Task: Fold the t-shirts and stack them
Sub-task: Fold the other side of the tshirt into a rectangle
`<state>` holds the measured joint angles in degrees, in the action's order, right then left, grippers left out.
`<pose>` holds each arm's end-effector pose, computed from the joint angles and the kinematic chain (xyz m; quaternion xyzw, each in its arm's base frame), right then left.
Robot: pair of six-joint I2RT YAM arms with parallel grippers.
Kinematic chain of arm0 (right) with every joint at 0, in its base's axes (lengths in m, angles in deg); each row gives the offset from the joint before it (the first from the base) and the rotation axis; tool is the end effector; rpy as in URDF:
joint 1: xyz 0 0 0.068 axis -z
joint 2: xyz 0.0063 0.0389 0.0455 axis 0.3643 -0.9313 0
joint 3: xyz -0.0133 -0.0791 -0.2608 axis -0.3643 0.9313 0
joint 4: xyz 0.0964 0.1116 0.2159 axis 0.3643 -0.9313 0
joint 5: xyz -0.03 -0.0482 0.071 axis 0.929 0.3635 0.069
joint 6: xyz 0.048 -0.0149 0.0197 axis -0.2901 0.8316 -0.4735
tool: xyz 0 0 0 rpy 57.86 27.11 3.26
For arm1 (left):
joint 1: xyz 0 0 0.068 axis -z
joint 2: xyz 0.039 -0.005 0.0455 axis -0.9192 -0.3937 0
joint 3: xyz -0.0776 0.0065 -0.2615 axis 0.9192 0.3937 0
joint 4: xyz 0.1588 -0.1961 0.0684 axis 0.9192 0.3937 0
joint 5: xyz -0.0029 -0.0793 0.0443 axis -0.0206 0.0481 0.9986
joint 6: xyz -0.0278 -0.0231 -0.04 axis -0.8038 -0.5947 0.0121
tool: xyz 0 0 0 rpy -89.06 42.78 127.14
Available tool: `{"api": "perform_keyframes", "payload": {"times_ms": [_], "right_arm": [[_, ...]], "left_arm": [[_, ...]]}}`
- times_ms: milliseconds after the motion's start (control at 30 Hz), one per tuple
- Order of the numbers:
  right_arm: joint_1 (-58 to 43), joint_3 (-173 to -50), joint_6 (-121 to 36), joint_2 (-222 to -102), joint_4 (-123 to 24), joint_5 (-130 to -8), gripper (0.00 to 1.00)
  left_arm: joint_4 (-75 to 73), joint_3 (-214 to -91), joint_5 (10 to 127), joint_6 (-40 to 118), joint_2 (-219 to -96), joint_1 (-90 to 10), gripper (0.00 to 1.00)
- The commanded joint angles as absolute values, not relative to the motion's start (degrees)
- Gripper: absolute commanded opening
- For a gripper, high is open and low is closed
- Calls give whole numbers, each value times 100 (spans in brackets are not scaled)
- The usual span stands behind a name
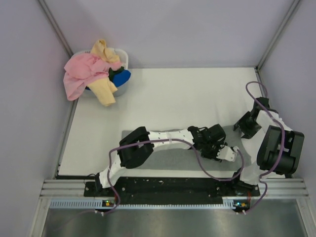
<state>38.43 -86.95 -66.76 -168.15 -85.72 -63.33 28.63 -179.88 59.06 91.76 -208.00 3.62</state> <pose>0.2605 -0.0789 0.1765 0.4016 0.9036 0.0324 0.1453 0.1523 -0.4607 0.1861 0.8055 0.4853 -0.2174 0.2616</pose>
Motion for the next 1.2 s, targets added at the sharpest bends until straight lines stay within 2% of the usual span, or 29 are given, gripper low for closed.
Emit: {"api": "perform_keyframes", "payload": {"times_ms": [0,200,333,433,500,567,600,633,800,933,1167], "right_arm": [[3877,-8618,-6685,-16881,-8261,-6368,53],[3877,-8583,-6694,-16934,-8181,-6246,52],[3877,-8574,-6711,-17022,-8094,-6307,43],[3877,-8574,-6712,-17066,-8076,-6324,35],[3868,-8574,-6712,-17066,-8067,-6307,27],[3877,-8592,-6703,-17066,-8058,-6281,24],[3877,-8609,-6694,-17075,-8067,-6263,20],[3877,-8618,-6677,-17084,-8058,-6263,17],[3877,-8688,-6624,-17110,-8058,-6193,1],[3877,-8759,-6589,-17128,-8067,-6193,0],[3877,-8838,-6518,-17136,-8076,-6062,0]], "left_arm": [[2378,-17982,6217,9171,-20888,385,48],[2879,-17798,5462,9303,-20870,402,49],[3055,-17806,5426,9452,-20852,411,53],[3064,-17789,5513,9557,-20844,411,52],[2924,-17763,5706,9505,-20852,411,37],[2792,-17771,5908,9435,-20861,411,16],[2756,-17797,5987,9391,-20861,411,2],[2765,-17824,6084,9338,-20853,411,0],[3598,-18201,5858,9241,-20642,324,0],[3908,-17983,5093,9197,-20256,157,0],[4196,-17543,4566,9531,-20079,148,0]]}}
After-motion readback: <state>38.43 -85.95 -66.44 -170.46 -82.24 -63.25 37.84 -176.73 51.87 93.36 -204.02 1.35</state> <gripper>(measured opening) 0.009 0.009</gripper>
